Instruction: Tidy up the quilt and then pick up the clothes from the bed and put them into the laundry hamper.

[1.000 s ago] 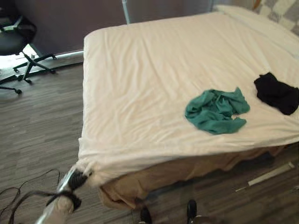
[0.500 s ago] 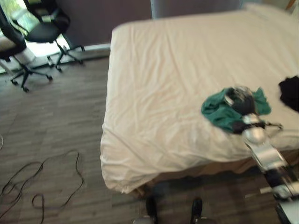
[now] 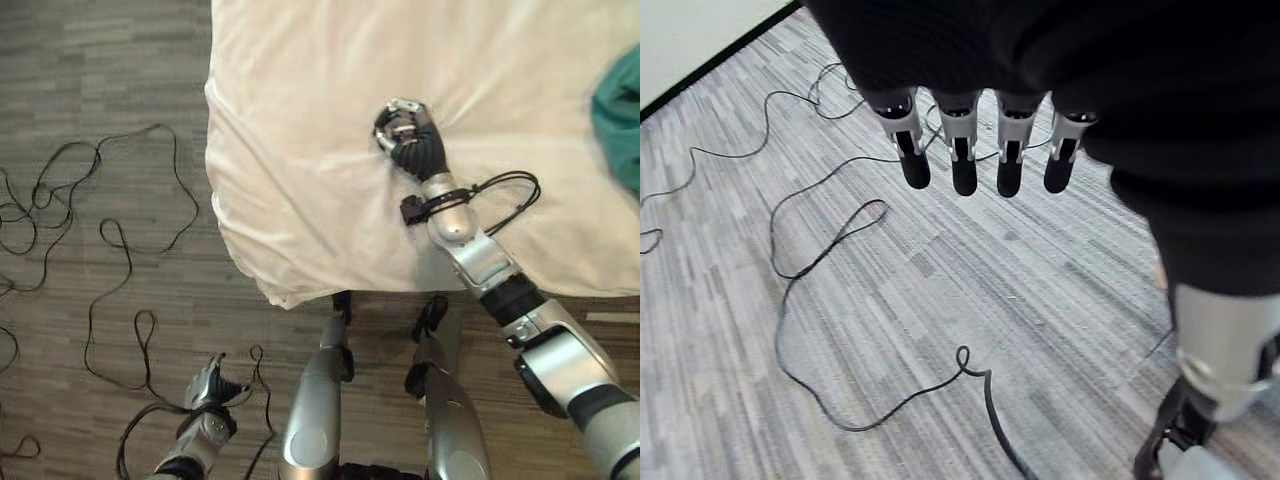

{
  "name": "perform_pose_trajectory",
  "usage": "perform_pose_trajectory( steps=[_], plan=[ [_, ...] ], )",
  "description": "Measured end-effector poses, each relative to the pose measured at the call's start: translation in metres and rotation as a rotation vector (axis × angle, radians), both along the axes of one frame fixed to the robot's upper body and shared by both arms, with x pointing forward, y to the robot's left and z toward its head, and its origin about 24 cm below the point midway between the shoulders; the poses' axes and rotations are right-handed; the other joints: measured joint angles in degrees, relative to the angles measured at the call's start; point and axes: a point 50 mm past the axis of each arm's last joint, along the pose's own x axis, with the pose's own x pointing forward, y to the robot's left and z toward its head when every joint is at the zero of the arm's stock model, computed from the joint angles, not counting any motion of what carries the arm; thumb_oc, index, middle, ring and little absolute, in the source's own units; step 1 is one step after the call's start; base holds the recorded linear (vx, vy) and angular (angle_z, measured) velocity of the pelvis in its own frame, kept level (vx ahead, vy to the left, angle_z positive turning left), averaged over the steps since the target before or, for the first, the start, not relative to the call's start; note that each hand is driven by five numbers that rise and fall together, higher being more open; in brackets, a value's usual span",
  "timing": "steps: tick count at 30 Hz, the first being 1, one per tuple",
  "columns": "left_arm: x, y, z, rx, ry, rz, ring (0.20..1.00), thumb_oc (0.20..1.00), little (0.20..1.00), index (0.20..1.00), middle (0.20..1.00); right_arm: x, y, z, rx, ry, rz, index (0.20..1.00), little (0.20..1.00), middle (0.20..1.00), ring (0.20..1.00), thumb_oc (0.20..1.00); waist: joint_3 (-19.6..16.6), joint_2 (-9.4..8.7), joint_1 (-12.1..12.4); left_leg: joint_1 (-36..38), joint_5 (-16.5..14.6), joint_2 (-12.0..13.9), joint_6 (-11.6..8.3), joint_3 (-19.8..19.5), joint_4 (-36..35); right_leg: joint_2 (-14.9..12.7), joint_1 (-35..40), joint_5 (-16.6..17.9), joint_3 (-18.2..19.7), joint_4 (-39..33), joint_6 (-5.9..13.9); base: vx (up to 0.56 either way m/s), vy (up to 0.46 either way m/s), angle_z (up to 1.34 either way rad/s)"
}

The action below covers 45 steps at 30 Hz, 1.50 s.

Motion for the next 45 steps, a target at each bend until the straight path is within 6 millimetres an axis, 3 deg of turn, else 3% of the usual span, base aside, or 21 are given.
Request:
perform_pose_trajectory(
  steps=[7, 9, 11, 13, 17, 20, 23, 26, 27, 29, 31, 34, 35, 37, 38, 39, 40, 41, 42, 43, 45],
  plan=[
    [0.011, -0.029, -0.001, -0.184, -0.083, 0.064, 1.000, 1.000, 1.000, 1.000, 1.000, -0.048, 0.077, -0.093, 0.034, 0.421, 0.434, 0.200, 0.200, 0.200, 0.200, 0.200, -0.6, -0.58, 0.4, 7.9, -1.7, 0.3, -0.71, -0.2, 0.0, 0.3, 7.9, -1.9, 0.2, 0.0, -0.51, 0.03, -0.020, 0.01],
    [0.010, -0.034, -0.005, -0.236, -0.076, 0.118, 1.000, 1.000, 1.000, 1.000, 1.000, -0.063, 0.082, -0.121, 0.029, 0.538, 0.491, 0.200, 0.200, 0.200, 0.200, 0.200, -1.0, -0.62, 0.5, 9.5, -2.3, 0.4, -1.29, -1.1, 0.0, 0.5, 10.0, -2.5, -0.1, 0.0, -0.46, 0.06, -0.020, 0.15],
    [0.004, -0.040, -0.012, -0.280, -0.056, 0.167, 1.000, 1.000, 1.000, 1.000, 1.000, -0.081, 0.077, -0.155, 0.044, 0.670, 0.509, 0.200, 0.200, 0.200, 0.200, 0.200, -4.2, -1.57, 1.1, 9.7, -2.5, 0.5, -1.44, -1.3, 0.0, 0.7, 10.3, -3.0, -0.3, 0.0, -0.39, 0.06, -0.029, 0.07],
    [0.003, -0.043, -0.014, -0.310, -0.054, 0.190, 1.000, 1.000, 1.000, 1.000, 1.000, -0.086, 0.071, -0.162, 0.058, 0.693, 0.505, 0.200, 0.200, 0.200, 0.200, 0.200, -5.1, -1.97, 1.4, 10.6, -2.5, 0.6, -1.43, -1.3, 0.0, 0.7, 11.1, -3.0, -0.2, 0.0, -0.39, 0.03, -0.015, -0.04],
    [-0.004, -0.041, -0.020, -0.310, -0.011, 0.215, 1.000, 1.000, 1.000, 1.000, 1.000, -0.076, 0.052, -0.141, 0.136, 0.599, 0.472, 0.200, 0.200, 0.200, 0.200, 0.200, -9.1, -3.91, -0.6, 11.4, -2.6, 0.7, -1.36, -0.7, -0.2, 0.7, 11.4, -3.5, 0.3, -0.2, -0.56, -0.02, -0.010, -0.08],
    [-0.001, -0.042, -0.018, -0.313, -0.022, 0.205, 1.000, 1.000, 1.000, 1.000, 1.000, -0.061, 0.040, -0.116, 0.172, 0.497, 0.411, 0.200, 0.200, 0.200, 0.200, 0.200, -9.5, -3.56, -1.5, 10.1, -2.6, 0.7, -1.28, -0.7, -0.3, 0.7, 9.9, -3.5, 0.6, -0.3, -0.51, -0.12, 0.007, -0.14],
    [0.009, -0.044, -0.004, -0.332, -0.098, 0.124, 1.000, 1.000, 1.000, 1.000, 1.000, -0.039, 0.005, -0.064, 0.160, 0.223, 0.241, 0.200, 0.200, 0.200, 0.200, 0.200, -8.5, -1.25, -1.8, 4.0, -2.1, 1.0, -1.57, 1.0, 1.8, 0.0, 1.7, -3.3, 2.9, 3.3, -0.27, -0.18, 0.037, -0.23],
    [0.017, -0.046, 0.002, -0.372, -0.129, 0.132, 1.000, 1.000, 1.000, 1.000, 1.000, -0.025, -0.032, -0.054, 0.164, 0.161, 0.061, 0.200, 0.200, 0.200, 0.200, 0.200, -5.2, 2.00, -2.2, 1.6, -2.0, 1.0, -1.51, 2.0, 3.7, -0.5, -0.6, -3.3, 3.5, 4.8, -0.28, -0.01, 0.066, -0.13],
    [0.013, -0.047, -0.003, -0.372, -0.118, 0.142, 1.000, 1.000, 1.000, 1.000, 1.000, -0.019, -0.050, -0.072, 0.149, 0.210, -0.049, 0.200, 0.200, 0.200, 0.200, 0.200, -4.0, 2.16, -3.0, 1.0, -2.0, 1.0, -1.50, 2.8, 3.7, -0.4, -1.8, -3.3, 4.7, 4.9, -0.28, -0.02, 0.041, -0.27],
    [0.009, -0.046, -0.011, -0.373, -0.064, 0.191, 1.000, 1.000, 1.000, 1.000, 1.000, -0.028, -0.067, -0.084, 0.183, 0.193, -0.106, 0.200, 0.200, 0.200, 0.200, 0.200, -2.6, 1.67, -4.4, 1.0, -2.0, 1.0, -1.39, 3.8, 3.8, -0.4, -2.1, -2.9, 5.8, 4.8, 0.14, 0.03, 0.074, -0.23],
    [0.012, -0.050, -0.011, -0.371, -0.053, 0.175, 1.000, 1.000, 1.000, 1.000, 1.000, -0.041, -0.072, -0.104, 0.249, 0.226, -0.124, 0.200, 0.200, 0.200, 0.200, 0.200, -1.7, -0.57, -6.8, 2.2, -2.1, 1.1, -1.32, 4.6, 3.6, -0.3, -1.6, -2.9, 6.7, 4.3, 0.20, 0.05, 0.054, -0.20],
    [0.034, -0.064, 0.003, -0.398, -0.124, 0.111, 1.000, 1.000, 1.000, 1.000, 1.000, -0.059, -0.107, -0.162, 0.303, 0.413, -0.324, 0.200, 0.200, 0.200, 0.200, 0.200, -1.7, -3.12, -10.4, 6.0, -2.8, 0.7, -0.66, 5.9, 2.5, -0.3, 2.1, -2.8, 6.9, 2.5, 0.26, 0.14, 0.066, -0.14],
    [0.034, -0.064, 0.002, -0.399, -0.115, 0.117, 1.000, 1.000, 1.000, 1.000, 1.000, -0.066, -0.120, -0.185, 0.325, 0.499, -0.406, 0.200, 0.200, 0.200, 0.200, 0.200, -1.8, -3.15, -11.2, 7.4, -3.0, 0.5, -0.37, 5.8, 2.2, -0.4, 3.6, -2.4, 6.9, 2.1, 0.32, 0.04, 0.028, -0.03],
    [0.033, -0.067, -0.001, -0.412, -0.101, 0.132, 1.000, 1.000, 1.000, 1.000, 1.000, -0.097, -0.158, -0.244, 0.308, 0.755, -0.635, 0.200, 0.200, 0.200, 0.200, 0.200, -2.2, -3.59, -11.5, 11.1, -3.3, 0.2, -0.32, 6.3, 0.7, -0.4, 6.3, -2.4, 7.6, 1.8, 0.36, 0.11, 0.043, -0.12],
    [0.028, -0.067, -0.007, -0.417, -0.069, 0.161, 1.000, 1.000, 1.000, 1.000, 1.000, -0.133, -0.187, -0.279, 0.311, 0.920, -0.800, 0.200, 0.200, 0.200, 0.200, 0.200, -3.0, -3.95, -12.5, 12.4, -4.0, 0.0, -0.37, 7.1, 0.3, -0.4, 7.3, -2.4, 8.1, 1.2, 0.33, 0.19, 0.062, -0.22],
    [0.024, -0.066, -0.012, -0.415, -0.042, 0.174, 1.000, 1.000, 1.000, 1.000, 1.000, -0.153, -0.199, -0.294, 0.317, 0.995, -0.878, 0.200, 0.200, 0.200, 0.200, 0.200, -3.0, -4.09, -13.4, 13.8, -4.3, -0.2, -0.45, 7.3, -0.1, -0.3, 8.7, -2.3, 8.3, 0.5, 0.47, 0.26, 0.084, -0.35],
    [0.001, -0.062, -0.028, -0.394, 0.066, 0.209, 1.000, 1.000, 1.000, 1.000, 1.000, -0.192, -0.217, -0.317, 0.324, 1.125, -1.015, 0.457, 0.457, 0.457, 0.457, 0.457, -3.7, -4.41, -14.8, 16.7, -5.3, -0.1, -0.14, 8.4, -0.3, -0.2, 11.2, -2.2, 8.9, 0.1, 0.54, 0.13, 0.035, -0.48],
    [-0.009, -0.067, -0.034, -0.398, 0.103, 0.207, 1.000, 1.000, 1.000, 1.000, 1.000, -0.214, -0.220, -0.326, 0.295, 1.183, -1.054, 0.595, 0.595, 0.595, 0.595, 0.595, -5.1, -5.04, -16.2, 17.9, -6.1, -0.1, -0.42, 9.1, -0.4, 0.1, 11.5, -2.5, 10.2, 0.0, 0.65, 0.19, 0.045, -0.53],
    [-0.014, -0.067, -0.037, -0.388, 0.130, 0.202, 1.000, 1.000, 1.000, 1.000, 1.000, -0.227, -0.224, -0.330, 0.275, 1.211, -1.074, 1.000, 1.000, 1.000, 1.000, 1.000, -5.4, -5.29, -17.2, 19.3, -6.6, 0.0, -0.61, 9.7, -0.3, 0.2, 12.6, -2.8, 10.6, 0.0, 0.65, 0.12, 0.014, -0.51],
    [-0.031, -0.068, -0.046, -0.368, 0.208, 0.181, 1.000, 1.000, 1.000, 1.000, 1.000, -0.259, -0.231, -0.342, 0.235, 1.314, -1.134, 1.000, 1.000, 1.000, 1.000, 1.000, -7.7, -5.22, -18.2, 22.3, -7.7, 0.5, -0.69, 10.3, -0.5, 0.7, 15.2, -3.4, 11.2, 0.0, 0.96, 0.18, 0.018, -0.30],
    [-0.042, -0.071, -0.052, -0.351, 0.256, 0.152, 1.000, 1.000, 1.000, 1.000, 1.000, -0.285, -0.229, -0.353, 0.200, 1.414, -1.155, 1.000, 1.000, 1.000, 1.000, 1.000, -11.9, -5.19, -19.4, 22.9, -8.2, 0.8, -0.90, 10.7, -0.5, 1.1, 15.4, -3.9, 11.5, 0.0, 0.79, 0.11, 0.006, -0.25]
  ],
)
